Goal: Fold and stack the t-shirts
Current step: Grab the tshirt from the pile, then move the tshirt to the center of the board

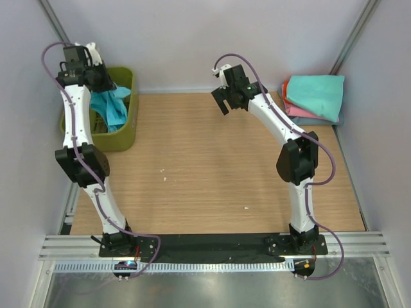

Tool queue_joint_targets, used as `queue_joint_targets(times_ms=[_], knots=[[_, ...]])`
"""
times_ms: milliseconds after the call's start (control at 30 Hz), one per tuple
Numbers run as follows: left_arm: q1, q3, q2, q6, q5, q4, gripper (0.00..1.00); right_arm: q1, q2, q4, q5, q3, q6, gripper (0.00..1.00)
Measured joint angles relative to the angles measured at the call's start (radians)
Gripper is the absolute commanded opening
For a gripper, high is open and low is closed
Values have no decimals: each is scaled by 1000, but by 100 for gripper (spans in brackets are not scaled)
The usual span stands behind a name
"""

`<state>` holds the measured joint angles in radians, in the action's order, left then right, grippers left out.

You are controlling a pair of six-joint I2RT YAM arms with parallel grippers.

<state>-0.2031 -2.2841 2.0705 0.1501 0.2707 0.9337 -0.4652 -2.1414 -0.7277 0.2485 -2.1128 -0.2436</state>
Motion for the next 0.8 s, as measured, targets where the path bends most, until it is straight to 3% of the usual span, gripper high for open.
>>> queue_joint_targets(times_ms=[200,300,533,567,600,667,800], knots=[[42,-54,-163,-2,92,-49,0,-15,55,27,70,44,-46,100],[122,-74,-235,-17,112,-65,0,-34,103,47,118,78,-77,100],[486,-92,-357,-89,158,-74,0,-51,293,114,223,197,-125,100],[531,-95,-368,-100,159,-77,18,-50,333,129,241,226,-134,100],[561,-95,-377,-109,160,-78,48,-50,360,132,252,241,-141,100],[613,-84,-398,-122,155,-89,88,-41,425,155,275,293,-152,100],[646,37,-467,-133,109,-113,95,-5,512,180,315,377,-176,100]])
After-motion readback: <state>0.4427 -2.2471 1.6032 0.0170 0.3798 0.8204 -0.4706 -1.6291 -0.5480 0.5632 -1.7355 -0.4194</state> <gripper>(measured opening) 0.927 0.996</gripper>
